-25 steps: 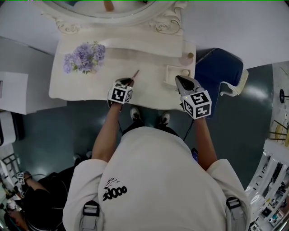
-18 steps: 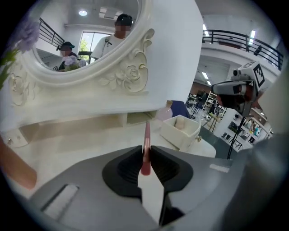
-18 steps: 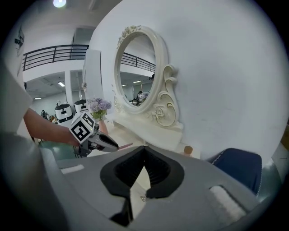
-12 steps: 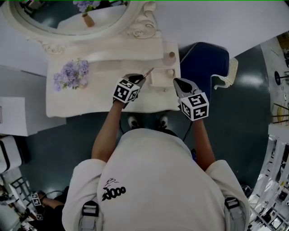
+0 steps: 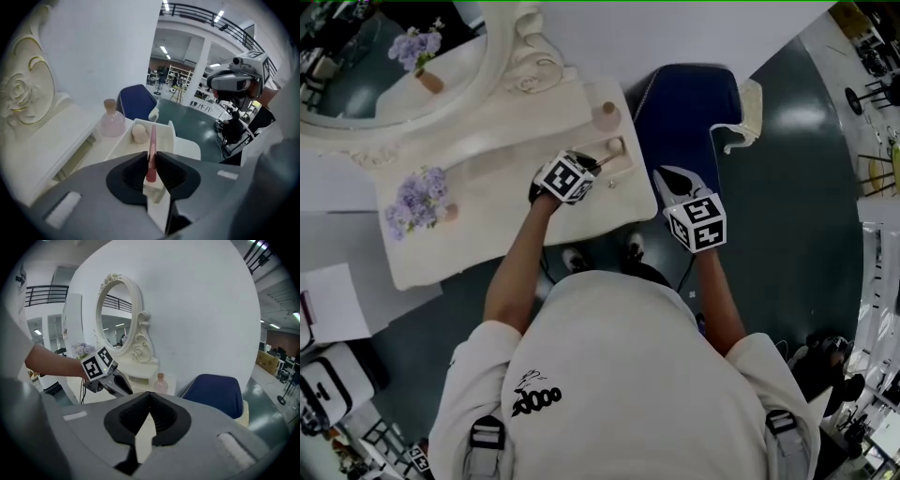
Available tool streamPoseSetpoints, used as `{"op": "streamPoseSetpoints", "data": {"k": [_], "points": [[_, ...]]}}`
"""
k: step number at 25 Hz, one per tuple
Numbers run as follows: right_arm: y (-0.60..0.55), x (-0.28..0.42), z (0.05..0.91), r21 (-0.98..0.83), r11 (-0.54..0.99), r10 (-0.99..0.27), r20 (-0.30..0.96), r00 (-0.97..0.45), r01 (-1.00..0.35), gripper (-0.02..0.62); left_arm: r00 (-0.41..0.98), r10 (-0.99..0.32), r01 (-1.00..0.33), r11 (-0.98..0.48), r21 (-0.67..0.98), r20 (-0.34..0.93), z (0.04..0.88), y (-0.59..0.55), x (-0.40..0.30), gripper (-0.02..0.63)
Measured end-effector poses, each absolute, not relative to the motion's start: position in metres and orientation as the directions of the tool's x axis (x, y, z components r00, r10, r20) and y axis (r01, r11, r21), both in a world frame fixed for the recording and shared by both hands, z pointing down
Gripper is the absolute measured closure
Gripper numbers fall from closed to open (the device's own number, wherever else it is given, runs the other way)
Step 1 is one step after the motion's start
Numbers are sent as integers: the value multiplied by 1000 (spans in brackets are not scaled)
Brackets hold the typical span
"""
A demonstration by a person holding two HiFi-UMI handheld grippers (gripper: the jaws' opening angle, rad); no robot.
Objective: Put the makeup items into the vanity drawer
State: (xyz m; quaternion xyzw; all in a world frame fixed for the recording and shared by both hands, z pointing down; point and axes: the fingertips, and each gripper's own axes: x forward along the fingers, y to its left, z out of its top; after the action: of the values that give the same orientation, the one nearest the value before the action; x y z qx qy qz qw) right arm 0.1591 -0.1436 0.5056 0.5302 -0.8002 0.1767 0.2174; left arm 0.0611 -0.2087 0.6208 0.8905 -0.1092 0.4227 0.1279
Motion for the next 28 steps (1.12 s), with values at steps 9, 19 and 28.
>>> {"op": "streamPoseSetpoints", "data": {"k": [9, 19, 28], "points": [[-115, 186, 523, -63, 288, -771, 577, -271, -955, 592, 463, 42, -191, -971, 146, 885, 661, -212, 77, 528], [-110, 198, 523, -68, 262, -780, 572, -253, -963, 591, 459, -2, -228, -967, 116, 888, 659, -220, 80, 510], [-140, 183, 499, -48, 348, -789, 525, -320, -936, 591, 603, -239, -447, -891, 74, 761, 605, -242, 47, 589]]}}
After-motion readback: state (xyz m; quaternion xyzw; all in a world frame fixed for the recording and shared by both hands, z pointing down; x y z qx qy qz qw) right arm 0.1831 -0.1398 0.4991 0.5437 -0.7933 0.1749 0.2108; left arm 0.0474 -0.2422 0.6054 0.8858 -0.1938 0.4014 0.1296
